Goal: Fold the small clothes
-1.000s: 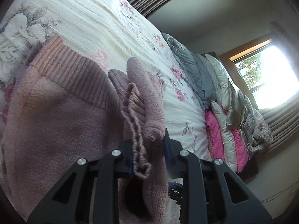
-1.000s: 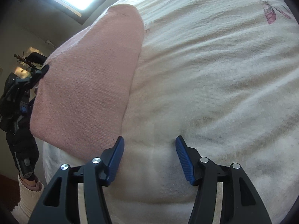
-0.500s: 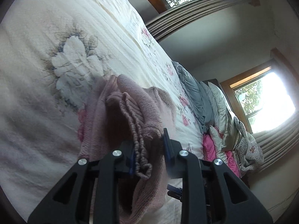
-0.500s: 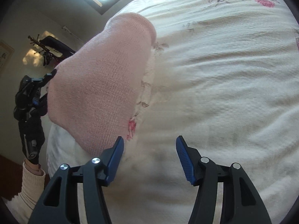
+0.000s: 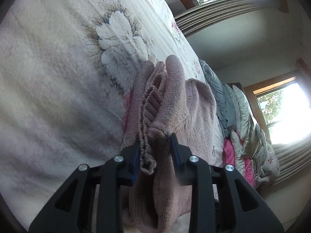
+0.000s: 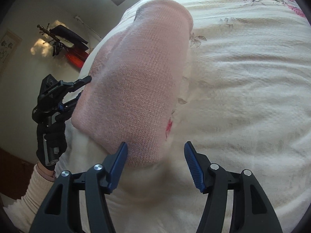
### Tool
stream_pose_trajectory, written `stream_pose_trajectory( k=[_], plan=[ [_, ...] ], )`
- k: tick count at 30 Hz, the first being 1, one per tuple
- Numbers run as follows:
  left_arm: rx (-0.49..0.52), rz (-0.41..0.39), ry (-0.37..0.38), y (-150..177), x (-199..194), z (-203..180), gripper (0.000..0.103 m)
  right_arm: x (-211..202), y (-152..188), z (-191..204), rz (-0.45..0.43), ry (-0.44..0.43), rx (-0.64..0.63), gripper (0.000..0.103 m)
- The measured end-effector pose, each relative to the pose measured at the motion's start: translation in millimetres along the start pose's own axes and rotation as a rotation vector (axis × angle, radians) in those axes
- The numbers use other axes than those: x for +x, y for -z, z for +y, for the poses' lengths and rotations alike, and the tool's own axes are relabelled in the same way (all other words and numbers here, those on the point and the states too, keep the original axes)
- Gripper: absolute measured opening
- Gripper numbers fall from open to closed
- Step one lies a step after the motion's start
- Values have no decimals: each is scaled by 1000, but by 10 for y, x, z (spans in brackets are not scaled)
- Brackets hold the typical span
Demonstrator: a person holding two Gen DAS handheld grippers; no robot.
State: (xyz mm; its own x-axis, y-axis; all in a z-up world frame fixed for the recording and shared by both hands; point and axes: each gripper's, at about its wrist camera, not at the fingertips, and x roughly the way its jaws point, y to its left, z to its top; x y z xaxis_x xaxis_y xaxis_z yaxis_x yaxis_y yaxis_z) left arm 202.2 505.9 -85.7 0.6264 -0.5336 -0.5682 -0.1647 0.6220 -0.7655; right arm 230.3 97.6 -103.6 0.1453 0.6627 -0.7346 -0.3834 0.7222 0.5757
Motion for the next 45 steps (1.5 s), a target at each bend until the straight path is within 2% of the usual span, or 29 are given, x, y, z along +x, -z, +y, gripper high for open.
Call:
stream_pose_trajectory(
  k=[3, 6, 9, 11, 14, 16, 18, 20, 22, 24, 28, 32, 36, 39, 42, 45],
  plan=[
    [79, -22, -41, 161, -245, -163, 29, -4, -10, 9, 1, -6, 4, 62],
    [118, -11, -30, 334, -383, -268, 39, 14, -9, 8, 5, -25, 18, 62],
    [145, 7, -3, 460, -410, -341, 40, 61, -19, 10, 7, -33, 29, 62],
    [162, 27, 5, 507, -333, -420, 46, 98, -25, 38, 11, -32, 36, 62],
    [184, 57, -9, 553, -197, -468, 47, 123, -25, 88, 11, -12, 26, 62],
    [179, 98, -17, 578, -66, -457, 52, 129, -29, 83, 12, -16, 30, 62],
    [168, 153, -34, 601, 109, -421, 53, 140, -39, 74, 14, -19, 39, 62],
    [149, 172, -56, 608, 224, -364, 49, 142, -28, 54, 15, -21, 46, 62],
    [116, 185, -2, 600, 255, -304, 6, 147, -29, 59, 14, -22, 47, 62],
    [74, 159, 42, 577, 185, -244, 6, 140, -26, 58, 13, -24, 46, 62],
    [53, 62, 63, 488, -175, -203, 5, 94, -42, 92, 1, -50, 45, 63],
    [98, -12, 7, 445, -515, -145, 5, 73, -82, 89, 0, -97, 53, 64],
    [88, 28, -34, 491, -442, 85, 5, 191, -104, 117, 19, -82, 46, 62],
    [68, 80, -9, 570, -217, 150, 5, 342, -60, 66, 57, -58, 55, 39],
    [94, 95, -19, 615, -46, 98, 5, 378, -29, -44, 57, -22, 62, 31],
    [113, 98, -49, 598, 71, 108, 6, 395, -38, -109, 72, -25, 78, 29]
  ],
)
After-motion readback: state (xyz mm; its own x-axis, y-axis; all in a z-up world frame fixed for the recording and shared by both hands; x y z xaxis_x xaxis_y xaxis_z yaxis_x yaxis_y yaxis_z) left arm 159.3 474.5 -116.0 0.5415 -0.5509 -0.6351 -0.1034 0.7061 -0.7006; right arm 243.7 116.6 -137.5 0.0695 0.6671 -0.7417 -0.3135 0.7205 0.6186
